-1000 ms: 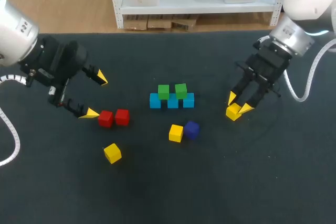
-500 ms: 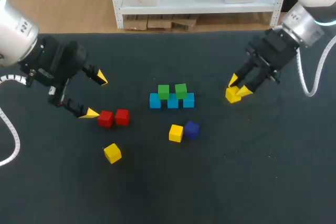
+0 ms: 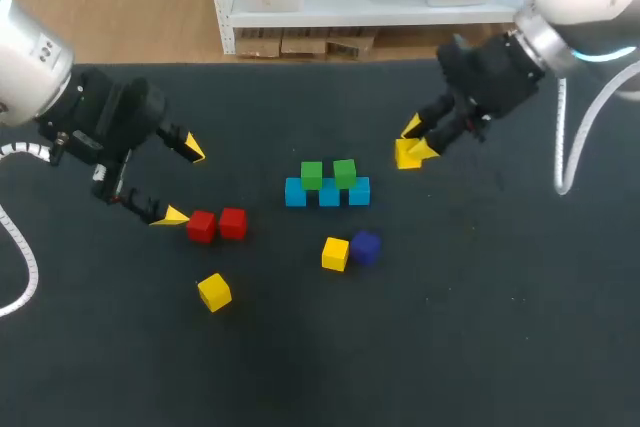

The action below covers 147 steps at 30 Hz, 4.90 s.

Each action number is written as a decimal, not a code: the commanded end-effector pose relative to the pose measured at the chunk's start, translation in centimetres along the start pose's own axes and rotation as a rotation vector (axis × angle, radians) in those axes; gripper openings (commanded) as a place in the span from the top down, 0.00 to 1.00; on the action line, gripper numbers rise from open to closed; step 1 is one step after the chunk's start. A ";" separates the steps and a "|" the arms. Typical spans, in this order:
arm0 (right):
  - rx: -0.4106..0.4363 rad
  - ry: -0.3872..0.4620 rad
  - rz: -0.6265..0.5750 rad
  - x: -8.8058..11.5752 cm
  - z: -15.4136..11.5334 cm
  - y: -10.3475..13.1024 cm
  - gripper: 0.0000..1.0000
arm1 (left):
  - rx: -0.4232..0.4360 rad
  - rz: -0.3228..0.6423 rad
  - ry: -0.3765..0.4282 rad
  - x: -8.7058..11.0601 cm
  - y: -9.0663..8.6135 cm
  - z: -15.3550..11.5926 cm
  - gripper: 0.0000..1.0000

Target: Place the blue cubes, place green cubes on the blue cubes, place the yellow cubes on the green cubes, then place the red cubes on the yellow cubes, and place purple cube on the red cubes.

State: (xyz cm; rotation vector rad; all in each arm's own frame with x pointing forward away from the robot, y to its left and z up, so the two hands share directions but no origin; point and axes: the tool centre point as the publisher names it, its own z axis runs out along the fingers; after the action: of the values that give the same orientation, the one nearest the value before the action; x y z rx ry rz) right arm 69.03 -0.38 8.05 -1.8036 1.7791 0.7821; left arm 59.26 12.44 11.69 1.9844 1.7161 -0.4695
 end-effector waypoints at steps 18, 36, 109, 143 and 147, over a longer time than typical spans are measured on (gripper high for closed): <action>0.044 0.010 -0.066 -6.5 5.2 -0.5 1.00 | -0.003 0.004 -0.005 0.2 -0.1 0.0 0.00; 0.058 0.027 -0.061 -6.9 7.5 -0.3 1.00 | -0.003 0.004 -0.005 0.2 -0.1 0.0 0.00; 0.057 0.040 -0.019 -6.0 8.8 -1.6 0.82 | -0.003 0.004 -0.005 0.2 -0.1 0.0 0.00; 0.070 0.032 -0.013 -5.8 7.1 -1.5 0.00 | -0.003 0.004 -0.005 0.2 -0.1 0.0 0.00; 0.100 0.026 -0.022 -5.2 4.8 -1.3 0.00 | -0.003 0.004 -0.005 0.2 -0.1 0.0 0.00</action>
State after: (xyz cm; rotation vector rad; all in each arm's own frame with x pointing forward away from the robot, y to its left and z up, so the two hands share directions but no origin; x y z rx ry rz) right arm 71.18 8.44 7.19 -1.7851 1.7853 0.6620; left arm 59.26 12.44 11.69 1.9844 1.7161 -0.4695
